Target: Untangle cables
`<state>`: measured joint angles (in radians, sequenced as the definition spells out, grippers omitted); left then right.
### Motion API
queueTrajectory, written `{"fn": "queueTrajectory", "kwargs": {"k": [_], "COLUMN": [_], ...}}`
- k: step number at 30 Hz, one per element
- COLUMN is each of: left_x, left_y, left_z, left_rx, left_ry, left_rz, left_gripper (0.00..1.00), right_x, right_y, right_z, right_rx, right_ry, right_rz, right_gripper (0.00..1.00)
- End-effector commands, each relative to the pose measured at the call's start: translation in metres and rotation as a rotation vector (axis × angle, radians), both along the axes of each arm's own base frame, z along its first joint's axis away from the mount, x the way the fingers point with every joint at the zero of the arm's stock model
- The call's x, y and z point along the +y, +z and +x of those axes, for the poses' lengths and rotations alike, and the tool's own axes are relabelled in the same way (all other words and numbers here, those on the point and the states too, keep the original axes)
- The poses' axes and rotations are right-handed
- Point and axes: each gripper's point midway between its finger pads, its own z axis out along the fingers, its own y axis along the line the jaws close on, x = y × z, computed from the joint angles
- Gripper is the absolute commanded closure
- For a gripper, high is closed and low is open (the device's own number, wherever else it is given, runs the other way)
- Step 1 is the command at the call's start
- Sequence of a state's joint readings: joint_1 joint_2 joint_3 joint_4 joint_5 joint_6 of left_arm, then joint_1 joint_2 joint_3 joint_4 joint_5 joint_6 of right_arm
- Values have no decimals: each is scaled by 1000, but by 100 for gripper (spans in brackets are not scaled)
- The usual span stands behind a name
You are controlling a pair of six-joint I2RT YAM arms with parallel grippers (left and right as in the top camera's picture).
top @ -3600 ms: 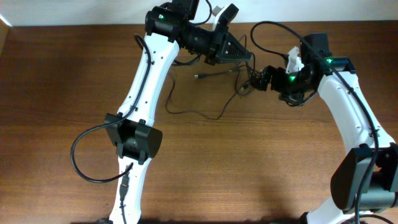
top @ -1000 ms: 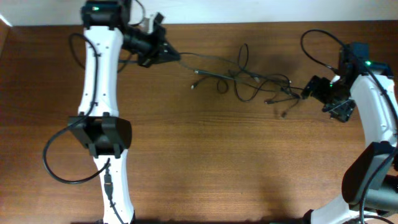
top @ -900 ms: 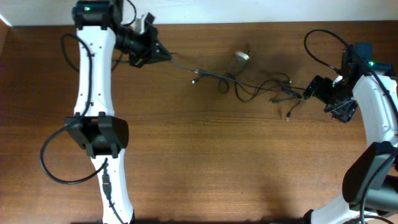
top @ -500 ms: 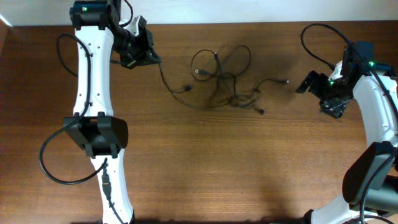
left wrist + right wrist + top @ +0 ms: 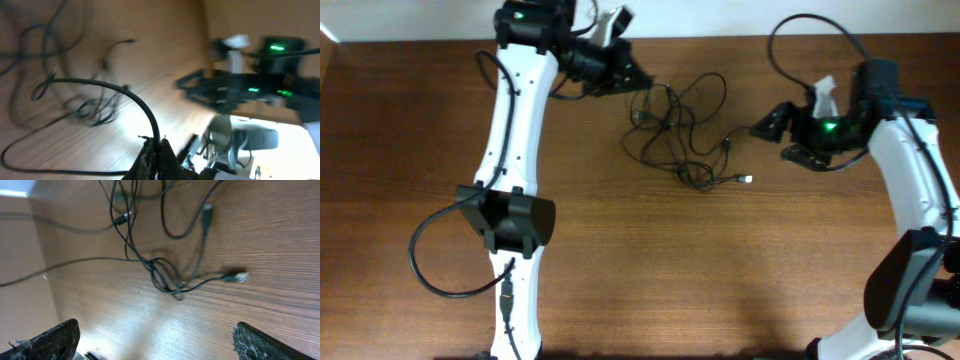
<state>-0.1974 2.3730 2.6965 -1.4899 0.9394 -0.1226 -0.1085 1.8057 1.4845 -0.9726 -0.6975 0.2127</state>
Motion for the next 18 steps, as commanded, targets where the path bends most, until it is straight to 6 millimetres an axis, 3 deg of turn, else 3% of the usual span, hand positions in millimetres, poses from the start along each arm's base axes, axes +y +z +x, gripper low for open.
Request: {"fn": "queueTrajectory", "kwargs": {"k": [1, 5, 6, 8, 9, 10, 11, 12, 13, 18], "left_x": [13, 70, 100, 132, 144, 154, 155, 153, 150, 136], "left_y": [51, 5, -12, -25, -28, -30, -31, -31, -31, -30], "left_z": [-6, 8, 11, 11, 10, 9, 9, 8, 8, 5], "left_rx": [-127, -6, 25, 51, 59, 64, 63, 65, 68, 64], "left_ry": [25, 268, 372, 482, 523, 551, 550, 547, 540, 496], "left_rz": [-31, 288, 448, 611, 675, 725, 732, 724, 712, 678], "left_gripper": [100, 100, 100, 100, 90, 71, 35, 7, 1, 1], "right_x": [1, 5, 5, 5, 5, 5, 5, 5, 5, 4], "right_y": [-18, -21, -21, -21, -21, -21, -21, -21, -21, -21], "right_z": [-3, -2, -1, -1, -1, -1, -1, -1, -1, -1], "right_rx": [32, 48, 42, 41, 42, 42, 42, 42, 42, 42], "right_ry": [2, -17, -17, -17, -17, -17, -17, -17, -17, -19], "right_rz": [-146, -172, -172, -172, -172, -172, -172, -172, -172, -178], "right_gripper": [1, 2, 2, 2, 2, 2, 2, 2, 2, 2]}}
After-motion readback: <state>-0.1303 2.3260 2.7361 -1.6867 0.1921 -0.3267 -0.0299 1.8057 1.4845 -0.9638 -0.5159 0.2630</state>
